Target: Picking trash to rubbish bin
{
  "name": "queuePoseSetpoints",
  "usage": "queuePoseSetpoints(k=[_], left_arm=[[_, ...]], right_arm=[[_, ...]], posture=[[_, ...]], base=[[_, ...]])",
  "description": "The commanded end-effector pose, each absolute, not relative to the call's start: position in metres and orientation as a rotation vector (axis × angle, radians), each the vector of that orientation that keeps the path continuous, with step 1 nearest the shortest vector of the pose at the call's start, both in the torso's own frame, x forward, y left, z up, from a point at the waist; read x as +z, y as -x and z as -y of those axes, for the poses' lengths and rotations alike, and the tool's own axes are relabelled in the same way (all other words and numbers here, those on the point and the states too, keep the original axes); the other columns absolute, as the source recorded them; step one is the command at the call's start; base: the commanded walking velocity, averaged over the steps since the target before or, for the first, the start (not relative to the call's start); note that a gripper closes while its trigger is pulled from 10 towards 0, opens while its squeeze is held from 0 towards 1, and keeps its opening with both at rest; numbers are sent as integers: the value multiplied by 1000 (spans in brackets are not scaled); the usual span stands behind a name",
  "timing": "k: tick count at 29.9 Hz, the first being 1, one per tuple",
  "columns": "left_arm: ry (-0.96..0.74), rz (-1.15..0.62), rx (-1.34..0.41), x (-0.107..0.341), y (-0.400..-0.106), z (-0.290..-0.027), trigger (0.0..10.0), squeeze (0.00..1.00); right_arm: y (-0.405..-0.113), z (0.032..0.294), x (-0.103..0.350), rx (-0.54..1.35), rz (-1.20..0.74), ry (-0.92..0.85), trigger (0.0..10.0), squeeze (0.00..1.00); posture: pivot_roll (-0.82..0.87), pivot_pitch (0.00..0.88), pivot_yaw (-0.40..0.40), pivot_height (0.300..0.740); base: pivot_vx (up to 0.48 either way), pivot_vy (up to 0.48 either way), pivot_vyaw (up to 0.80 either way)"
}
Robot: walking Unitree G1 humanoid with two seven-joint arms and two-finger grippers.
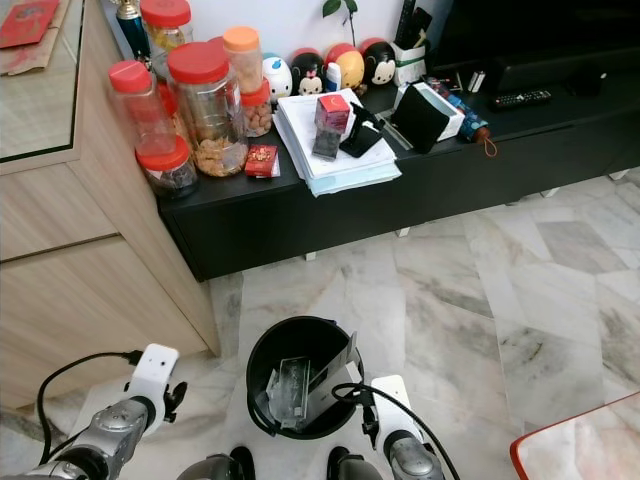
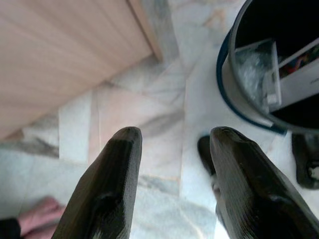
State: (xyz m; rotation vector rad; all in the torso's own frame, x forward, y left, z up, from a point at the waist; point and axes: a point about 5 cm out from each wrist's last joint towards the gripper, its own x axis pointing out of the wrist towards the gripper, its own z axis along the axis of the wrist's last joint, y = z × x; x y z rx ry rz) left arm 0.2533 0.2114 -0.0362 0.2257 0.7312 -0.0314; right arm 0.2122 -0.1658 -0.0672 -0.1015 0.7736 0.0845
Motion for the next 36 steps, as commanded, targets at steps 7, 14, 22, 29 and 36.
queuePoseSetpoints(k=[7, 14, 22, 29, 36], left_arm=[[-213, -809, 17, -48, -236, -219, 10000, 0], [-181, -822, 23, -51, -232, -217, 10000, 0], [-184, -818, 17, -51, -232, -218, 10000, 0], [-186, -822, 11, -52, -231, -218, 10000, 0], [-172, -811, 12, -50, -232, -218, 10000, 0]], right_arm=[[-199, 161, -75, 73, -821, 53, 10000, 0], [-203, 158, -73, 78, -810, 51, 10000, 0], [-204, 157, -73, 81, -804, 45, 10000, 0], [-203, 156, -73, 84, -805, 43, 10000, 0], [-203, 156, -73, 86, -804, 49, 10000, 0]], posture=[[122, 146, -8, 740], [112, 137, -2, 740], [111, 117, 7, 740], [107, 106, 11, 740], [110, 95, 10, 740]], base=[[0, 0, 0], [0, 0, 0], [0, 0, 0], [0, 0, 0], [0, 0, 0]])
